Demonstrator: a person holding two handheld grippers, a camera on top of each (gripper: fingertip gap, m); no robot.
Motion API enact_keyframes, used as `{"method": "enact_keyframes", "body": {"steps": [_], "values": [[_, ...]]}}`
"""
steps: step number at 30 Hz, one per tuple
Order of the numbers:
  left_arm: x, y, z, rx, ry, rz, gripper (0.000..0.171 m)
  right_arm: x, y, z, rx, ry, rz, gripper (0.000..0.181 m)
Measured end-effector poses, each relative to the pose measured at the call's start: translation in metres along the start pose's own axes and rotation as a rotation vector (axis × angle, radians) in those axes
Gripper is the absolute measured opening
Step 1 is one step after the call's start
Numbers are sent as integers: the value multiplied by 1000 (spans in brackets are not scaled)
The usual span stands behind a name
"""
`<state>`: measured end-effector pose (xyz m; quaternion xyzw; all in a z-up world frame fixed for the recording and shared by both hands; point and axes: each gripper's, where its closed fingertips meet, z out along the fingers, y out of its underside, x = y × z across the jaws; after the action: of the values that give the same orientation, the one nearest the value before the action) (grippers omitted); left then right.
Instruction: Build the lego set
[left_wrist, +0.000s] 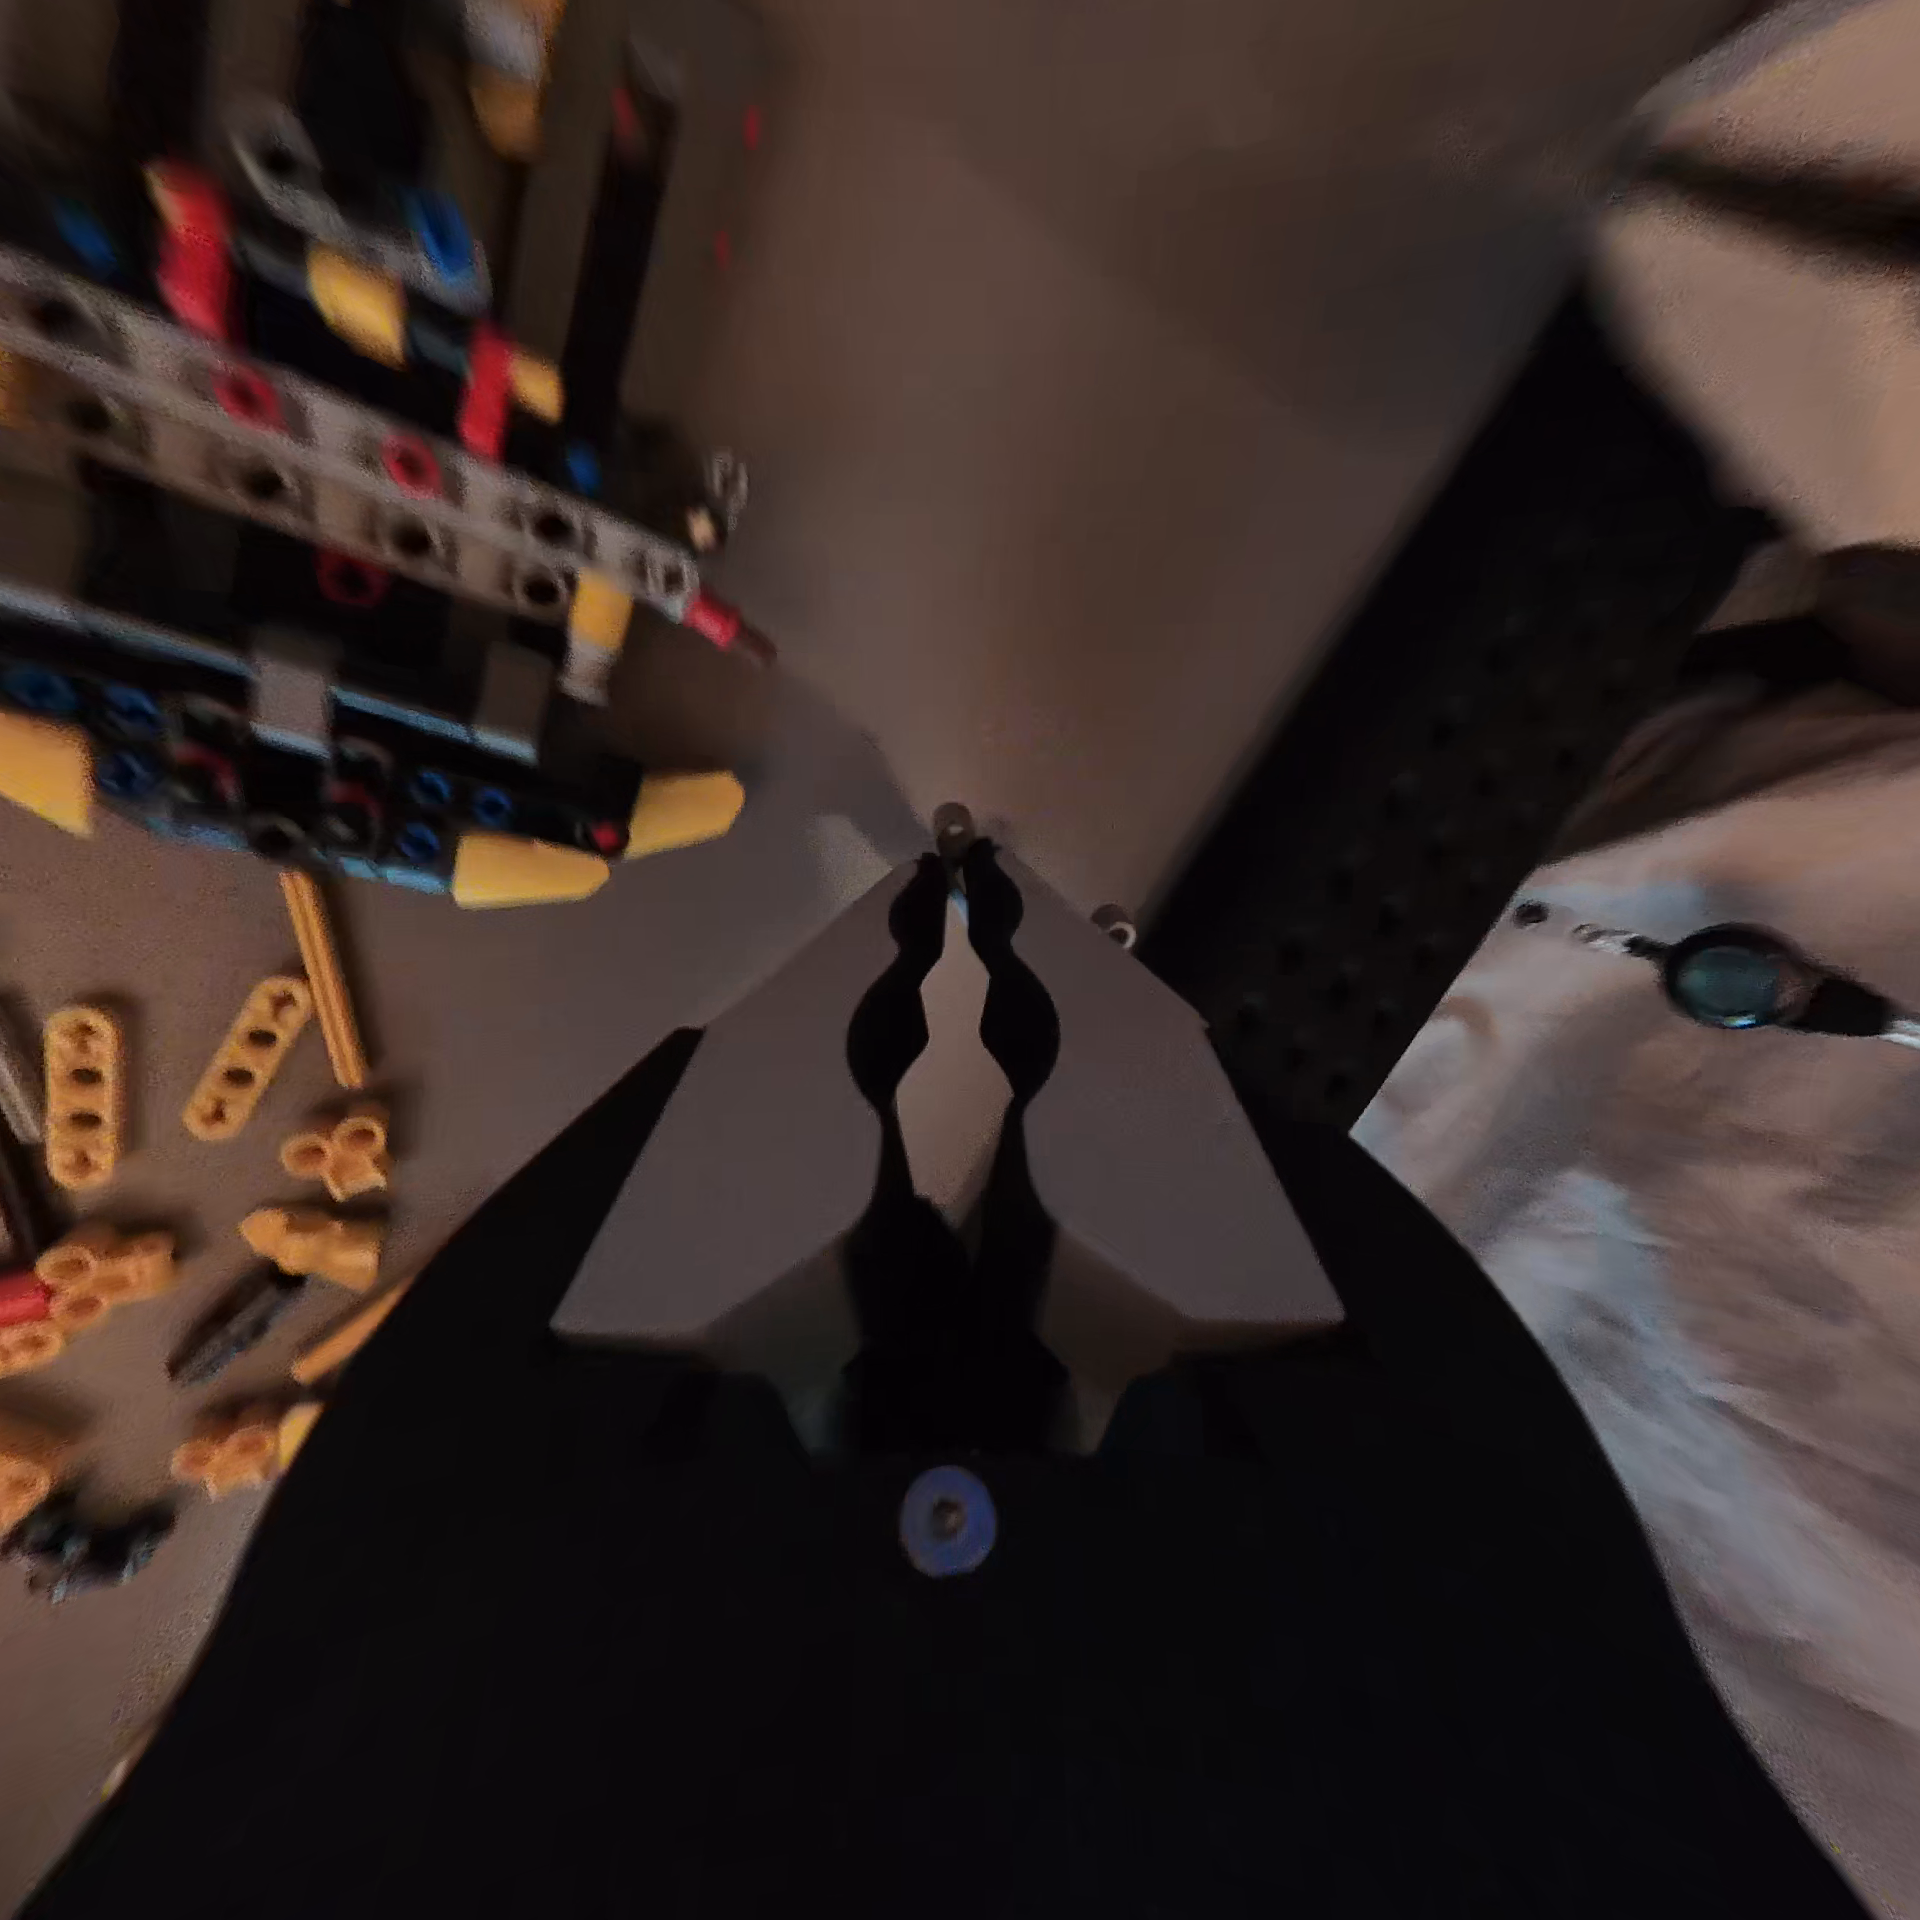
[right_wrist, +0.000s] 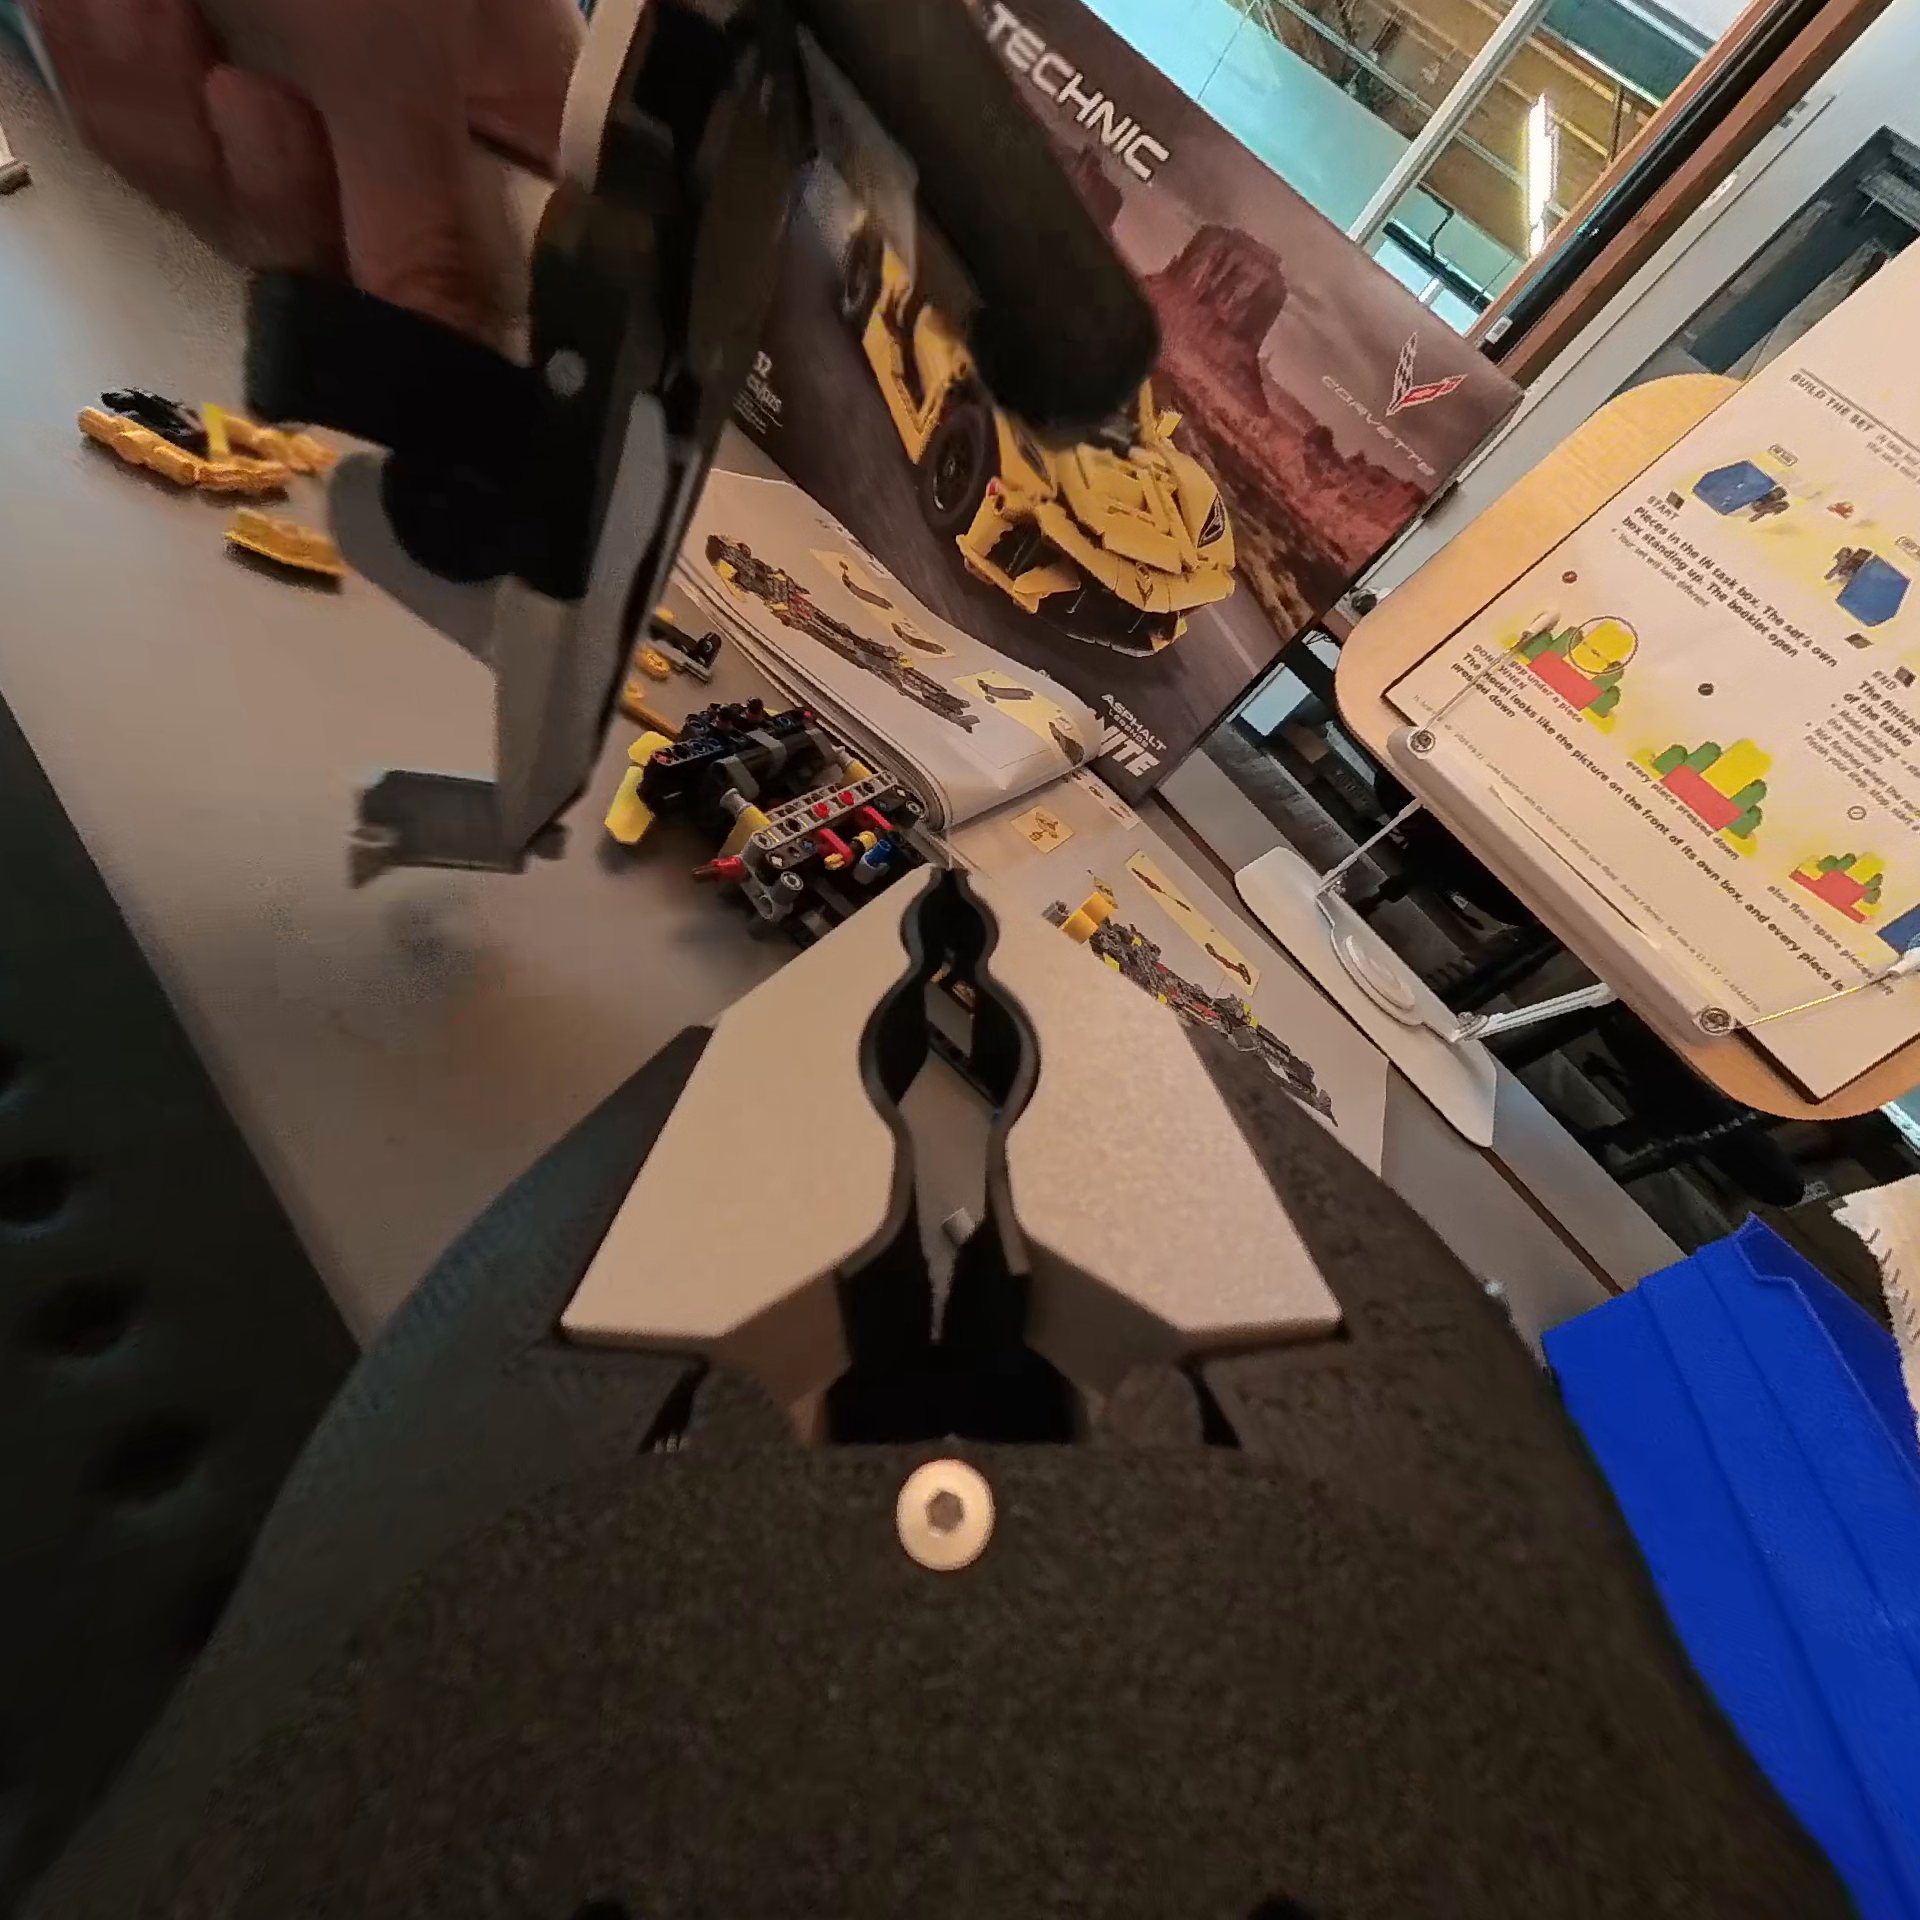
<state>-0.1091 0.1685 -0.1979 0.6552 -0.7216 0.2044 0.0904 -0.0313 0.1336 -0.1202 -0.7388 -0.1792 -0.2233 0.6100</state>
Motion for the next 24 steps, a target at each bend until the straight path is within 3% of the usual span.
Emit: {"method": "enact_keyframes", "body": {"steps": [5, 8, 10, 14, 20, 24], "values": [[15, -73, -46, 559, 130, 86, 0, 12, 2, 0, -33, 86, -29, 0], [4, -110, -70, 879, 147, 72, 1, 24, 4, 0, -71, 164, -40, 0], [-3, -126, -78, 1027, 117, 103, 1, 35, 3, -1, -87, 223, -54, 0], [-15, -136, -85, 1179, -53, 212, 0, 62, -10, -5, -97, 334, -106, 0], [-11, -123, -95, 1223, -217, 356, 1, 50, -35, 15, -127, 398, -319, 0], [-3, -117, -98, 1217, -228, 378, 1, 47, -30, 19, -65, 432, -255, 0]]}}
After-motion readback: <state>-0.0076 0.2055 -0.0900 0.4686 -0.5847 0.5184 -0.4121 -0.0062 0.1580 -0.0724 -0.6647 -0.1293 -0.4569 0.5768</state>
